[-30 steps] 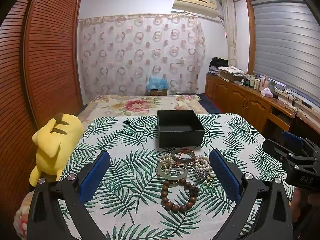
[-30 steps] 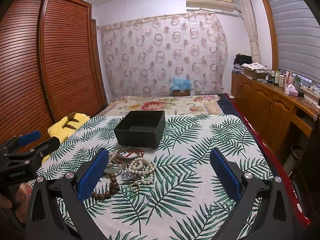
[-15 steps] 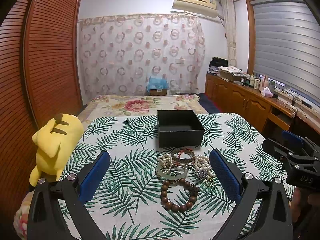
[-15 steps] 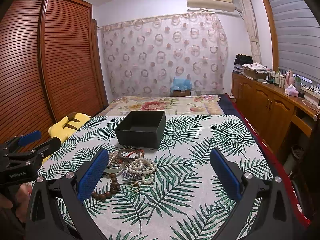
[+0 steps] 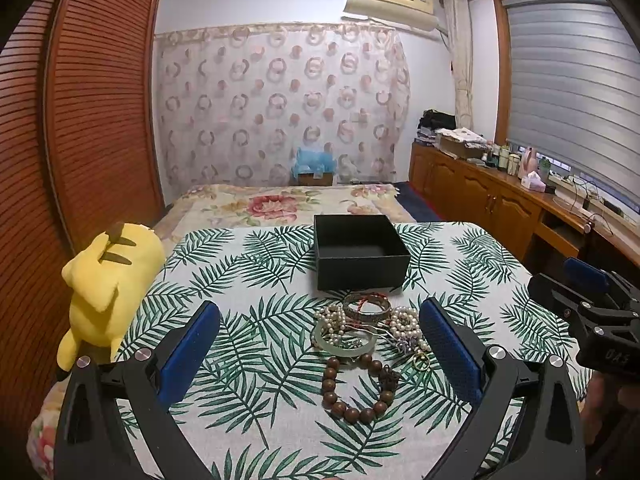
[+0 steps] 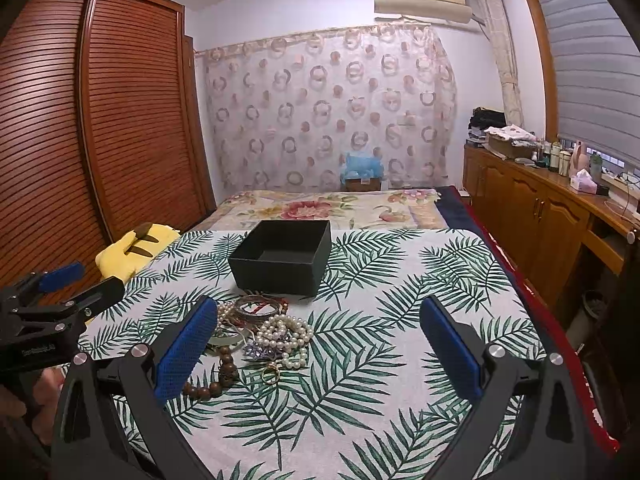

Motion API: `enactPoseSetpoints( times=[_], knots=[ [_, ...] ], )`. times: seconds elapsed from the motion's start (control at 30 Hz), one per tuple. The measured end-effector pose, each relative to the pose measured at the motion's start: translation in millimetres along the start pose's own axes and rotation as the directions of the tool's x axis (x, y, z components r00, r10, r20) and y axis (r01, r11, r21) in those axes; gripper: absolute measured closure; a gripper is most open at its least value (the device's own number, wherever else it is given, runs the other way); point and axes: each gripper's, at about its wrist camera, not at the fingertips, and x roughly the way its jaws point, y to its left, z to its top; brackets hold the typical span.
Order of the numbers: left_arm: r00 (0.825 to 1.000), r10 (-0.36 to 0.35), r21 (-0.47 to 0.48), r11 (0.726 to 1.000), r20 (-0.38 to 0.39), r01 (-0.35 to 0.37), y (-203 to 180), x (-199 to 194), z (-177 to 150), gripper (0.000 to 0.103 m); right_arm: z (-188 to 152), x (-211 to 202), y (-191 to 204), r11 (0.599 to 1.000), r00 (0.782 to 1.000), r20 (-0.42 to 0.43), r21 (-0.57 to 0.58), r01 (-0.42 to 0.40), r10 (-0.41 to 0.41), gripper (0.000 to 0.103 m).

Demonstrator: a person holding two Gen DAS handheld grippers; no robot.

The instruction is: Organize jewelry

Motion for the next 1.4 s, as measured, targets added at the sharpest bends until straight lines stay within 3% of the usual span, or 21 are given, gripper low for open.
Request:
enactPoseSetpoints(
  times=[0.53, 0.87, 1.2, 1.4],
  knots=[
    [0.998, -0.002, -0.031, 1.0, -0.066, 0.0, 23.0, 23.3, -11.7, 0.006, -7.8, 21.3, 0.6, 0.998, 0.998, -0.038, -0.005, -0.058, 0.058, 0.002],
    [0.993, 0.007, -0.016, 1.0, -0.118, -0.009, 37.6, 37.7, -16.4, 0.006, -3.4, 39.4, 9.9, 0.991, 0.992, -0.072, -0.08, -0.109, 0.103, 0.003],
    [0.985, -0.009, -0.015, 1.0, -0.172, 0.007, 48.3, 56.1, -24.4, 0.006, -11.3, 67.0, 13.0, 0.975, 0.976, -0.156, -0.137, -0.174, 0.152, 0.022],
    [0.978, -0.056, -0.012, 0.998, -0.203, 0.055, 45.4, 76.1, -25.7, 0.006, -21.5, 85.3, 8.2, 0.968, 0.959, -0.227, -0.146, -0.204, 0.168, 0.04]
  ],
)
